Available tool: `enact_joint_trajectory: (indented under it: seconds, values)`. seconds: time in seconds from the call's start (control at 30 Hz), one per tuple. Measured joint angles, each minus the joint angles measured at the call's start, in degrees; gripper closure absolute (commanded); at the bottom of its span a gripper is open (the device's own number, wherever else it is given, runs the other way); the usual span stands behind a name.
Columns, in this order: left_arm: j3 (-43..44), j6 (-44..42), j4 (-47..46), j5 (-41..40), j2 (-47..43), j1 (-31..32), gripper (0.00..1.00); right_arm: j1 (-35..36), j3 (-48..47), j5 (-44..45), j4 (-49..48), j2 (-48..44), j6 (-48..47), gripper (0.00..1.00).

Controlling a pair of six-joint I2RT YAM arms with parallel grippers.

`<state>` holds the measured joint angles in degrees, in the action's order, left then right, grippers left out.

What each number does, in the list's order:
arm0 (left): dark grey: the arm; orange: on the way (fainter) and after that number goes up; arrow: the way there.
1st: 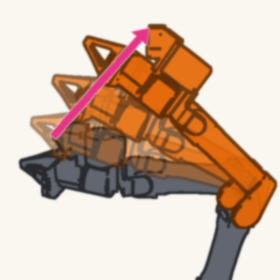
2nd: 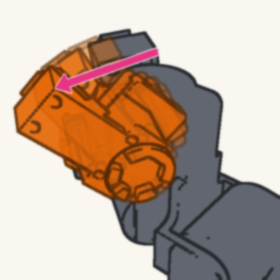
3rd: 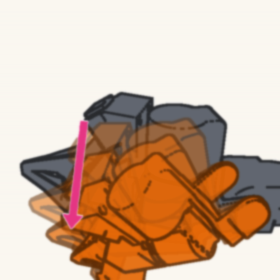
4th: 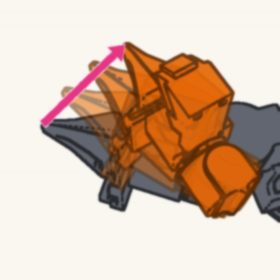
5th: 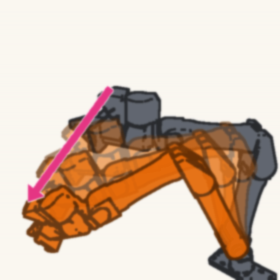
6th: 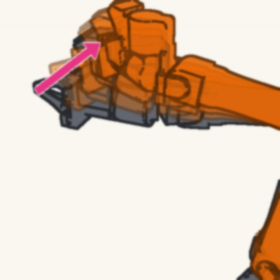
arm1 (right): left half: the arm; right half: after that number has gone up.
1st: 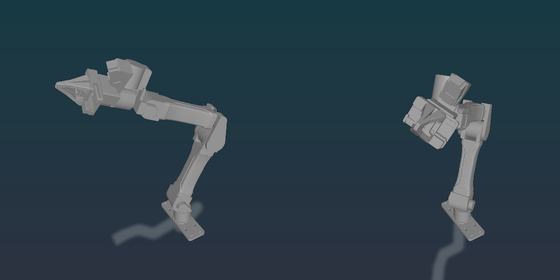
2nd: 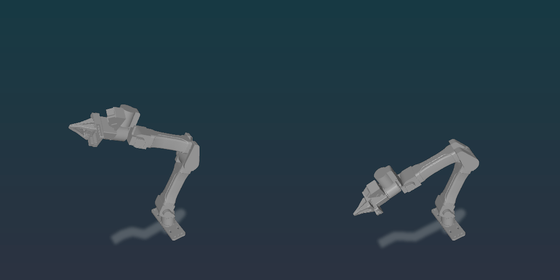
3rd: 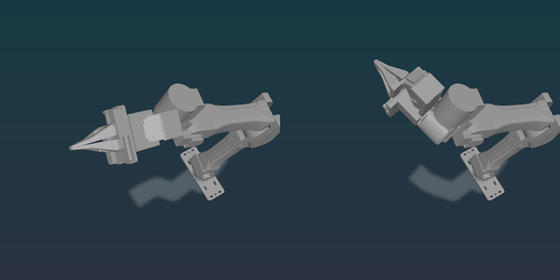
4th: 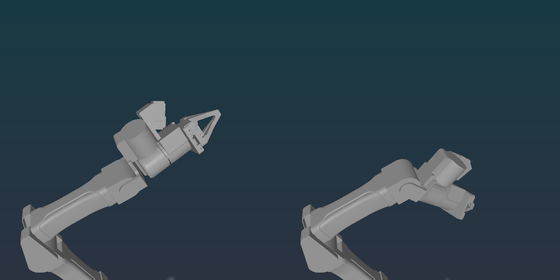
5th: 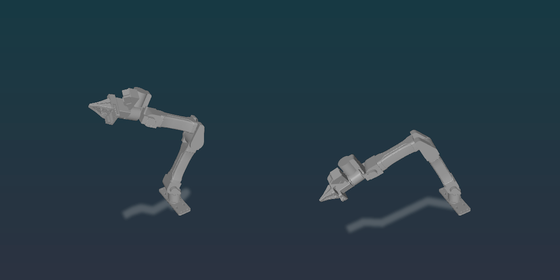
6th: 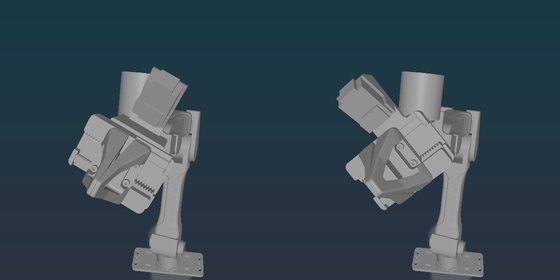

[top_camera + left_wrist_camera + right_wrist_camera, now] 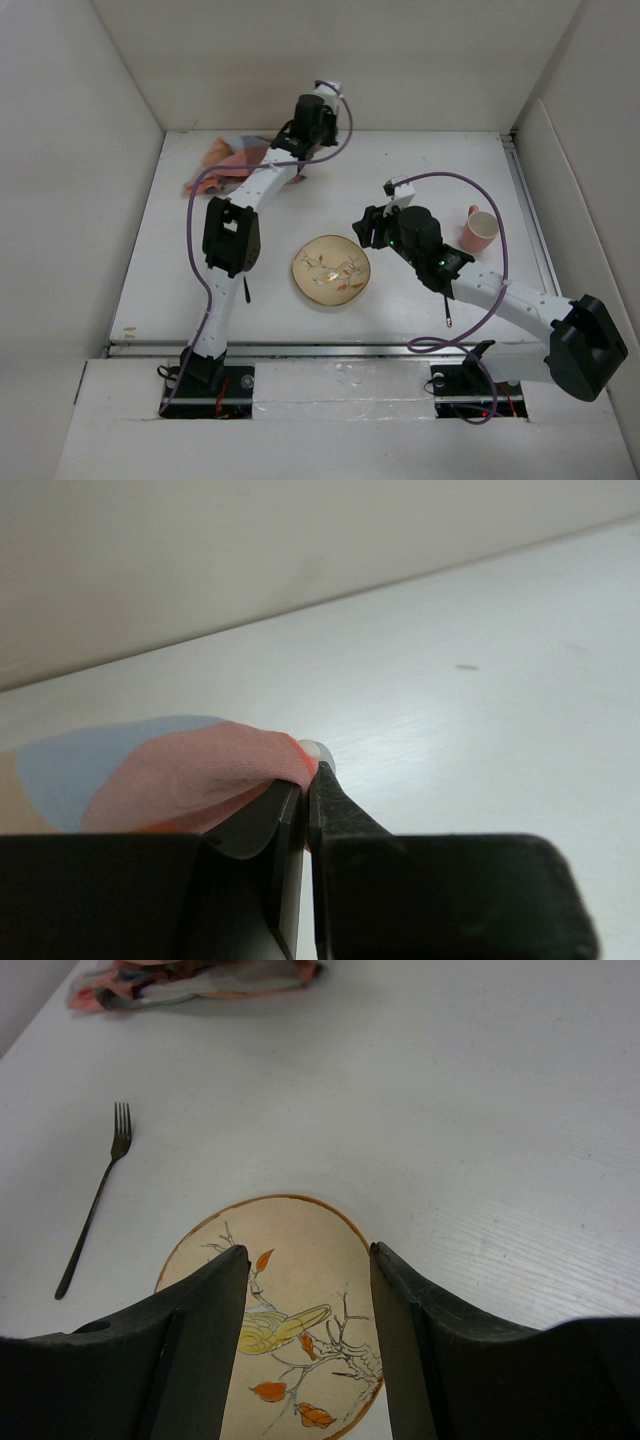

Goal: Set the dinner table for one person

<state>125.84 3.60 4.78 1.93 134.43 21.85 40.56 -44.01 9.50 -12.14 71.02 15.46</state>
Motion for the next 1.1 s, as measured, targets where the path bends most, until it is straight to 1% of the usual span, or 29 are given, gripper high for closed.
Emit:
enact_joint_trajectory:
  seconds: [0.03,0.07,0.13,0.17,0.2,0.23,0.27,0.33,0.37,0.4,0.47,0.5,0.53,0.57,0.6,0.63,0.67,0.7,0.73,0.77,0.83,0.93,0.97,1.03,1.07,1.1]
  values:
    - [0.33,0.17,-0.76,1.6,0.0,2.21,0.91,0.0,0.0,0.42,0.0,0.28,0.02,0.43]
    - [0.33,0.35,-1.53,3.04,0.0,4.48,0.76,-0.02,0.0,0.87,0.0,0.48,0.15,0.42]
    - [0.31,0.74,-1.95,5.25,0.09,8.2,0.6,-0.44,0.0,1.57,0.02,0.68,0.66,0.42]
    - [0.31,1.03,-1.97,6.03,0.22,9.6,0.48,-0.74,0.0,1.7,0.0,0.7,0.96,0.42]
    - [0.31,1.29,-2.05,6.86,0.39,10.62,0.42,-1.25,0.0,1.9,-0.02,0.7,1.29,0.42]
    - [0.24,2.16,-2.19,7.56,0.52,11.37,0.33,-1.97,0.0,2.1,-0.09,0.7,1.75,0.42]
    - [0.04,3.08,-2.25,8.48,0.63,11.76,0.19,-2.78,0.11,2.34,-0.33,0.68,2.23,0.42]
    - [-1.31,5.2,-3.02,10.01,0.63,11.78,0.13,-4.26,0.68,2.97,-0.72,0.55,2.89,0.42]
    - [-1.97,6.4,-3.32,10.01,0.63,11.56,0.07,-5.42,1.27,2.91,-1.29,0.44,3.37,0.42]
    - [-3.17,7.32,-3.76,9.77,0.59,11.28,0.02,-6.29,1.81,2.93,-1.6,0.28,3.76,0.44]
    - [-7.08,9.27,-4.92,8.39,-0.57,10.49,0.01,-8.0,2.27,2.93,-1.62,0.24,4.37,0.51]
    - [-9.86,10.36,-5.6,7.48,-1.66,9.92,0.01,-8.9,2.4,2.93,-1.64,0.24,4.68,0.65]
    - [-12.7,11.3,-5.86,6.62,-3.02,9.29,0.01,-9.55,2.45,2.89,-1.7,0.24,5.07,0.83]
    - [-15.91,12.85,-6.16,5.73,-4.81,8.33,0.01,-10.21,2.49,2.69,-1.81,0.24,5.22,0.94]
    - [-19.32,14.49,-6.84,4.81,-6.91,7.06,0.01,-10.93,2.49,2.47,-2.03,0.24,5.64,1.0]
    - [-22.14,17.64,-8.22,3.1,-8.79,5.81,0.14,-11.41,2.49,2.29,-2.14,0.26,5.92,1.0]
    - [-26.14,17.77,-8.24,3.04,-11.93,3.48,0.14,-11.74,2.49,2.08,-2.27,0.26,6.19,1.0]
    - [-29.51,20.37,-10.56,2.25,-14.51,1.18,0.29,-12.11,2.49,1.97,-2.4,0.35,6.4,1.0]
    - [-32.52,22.73,-12.04,1.6,-16.94,-1.11,0.38,-12.39,2.47,1.81,-2.54,0.66,6.49,1.0]
    - [-35.63,25.03,-13.55,1.14,-19.52,-3.85,0.4,-12.52,2.4,1.64,-2.6,1.07,6.6,0.98]
    - [-39.26,30.01,-16.13,1.18,-22.67,-9.46,0.42,-12.85,2.21,1.36,-2.73,2.45,6.82,0.86]
    - [-39.56,36.72,-20.13,2.86,-21.94,-16.85,0.42,-13.62,0.63,0.98,-2.62,5.75,7.41,0.58]
    - [-39.56,38.75,-21.05,3.61,-21.2,-18.34,0.41,-14.29,-0.31,0.7,-2.54,7.23,7.58,0.44]
    - [-39.74,41.99,-22.77,4.94,-19.3,-19.78,0.39,-15.82,-1.99,0.46,-2.64,9.9,8.63,0.39]
    - [-40.04,43.39,-23.47,5.51,-18.23,-19.87,0.36,-16.74,-2.91,0.11,-2.73,11.34,9.14,0.35]
    - [-40.24,44.37,-23.63,6.01,-17.44,-19.69,0.35,-17.66,-3.89,-0.13,-2.89,13.0,10.05,0.32]
